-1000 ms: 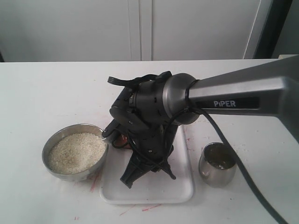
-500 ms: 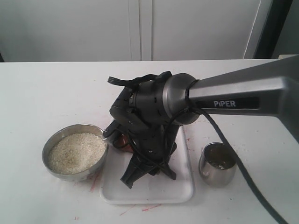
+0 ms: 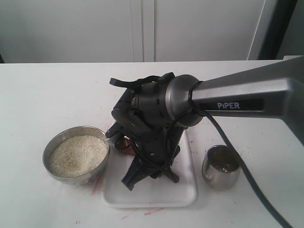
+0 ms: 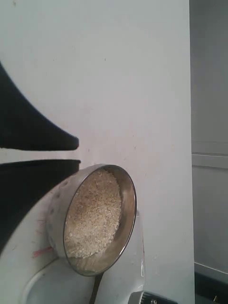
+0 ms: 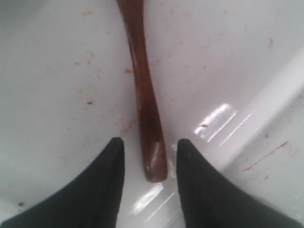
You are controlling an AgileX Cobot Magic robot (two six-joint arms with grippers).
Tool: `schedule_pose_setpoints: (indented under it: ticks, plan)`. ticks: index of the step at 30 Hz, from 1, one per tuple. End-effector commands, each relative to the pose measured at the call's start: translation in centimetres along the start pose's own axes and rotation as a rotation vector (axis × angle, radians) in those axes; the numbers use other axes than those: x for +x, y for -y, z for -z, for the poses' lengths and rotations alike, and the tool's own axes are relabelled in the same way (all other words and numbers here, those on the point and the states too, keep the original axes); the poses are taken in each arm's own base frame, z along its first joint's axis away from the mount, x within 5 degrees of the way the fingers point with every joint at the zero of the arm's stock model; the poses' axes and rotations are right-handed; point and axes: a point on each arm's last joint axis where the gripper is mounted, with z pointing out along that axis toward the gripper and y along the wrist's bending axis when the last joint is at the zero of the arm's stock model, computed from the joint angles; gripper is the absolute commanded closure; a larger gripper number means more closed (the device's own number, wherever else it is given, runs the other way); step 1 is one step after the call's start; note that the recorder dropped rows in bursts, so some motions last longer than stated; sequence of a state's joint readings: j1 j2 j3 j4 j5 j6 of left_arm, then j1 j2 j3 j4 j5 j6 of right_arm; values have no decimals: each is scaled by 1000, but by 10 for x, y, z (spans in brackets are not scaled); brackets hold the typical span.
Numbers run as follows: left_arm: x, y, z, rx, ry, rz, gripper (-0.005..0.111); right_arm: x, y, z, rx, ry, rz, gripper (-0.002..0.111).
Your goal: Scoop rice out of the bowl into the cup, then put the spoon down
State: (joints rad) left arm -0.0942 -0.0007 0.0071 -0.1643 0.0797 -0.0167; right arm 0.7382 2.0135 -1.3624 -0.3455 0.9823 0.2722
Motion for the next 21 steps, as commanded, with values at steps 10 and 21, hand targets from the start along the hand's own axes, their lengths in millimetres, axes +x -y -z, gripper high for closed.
schedule_pose_setpoints:
  ticks: [10, 21]
  plan:
    - [-3, 0, 0, 0, 10, 8, 92, -1, 18, 59, -31, 223, -134, 97]
    - [-3, 0, 0, 0, 10, 8, 92, 25, 47, 157, -88, 556, -242, 103]
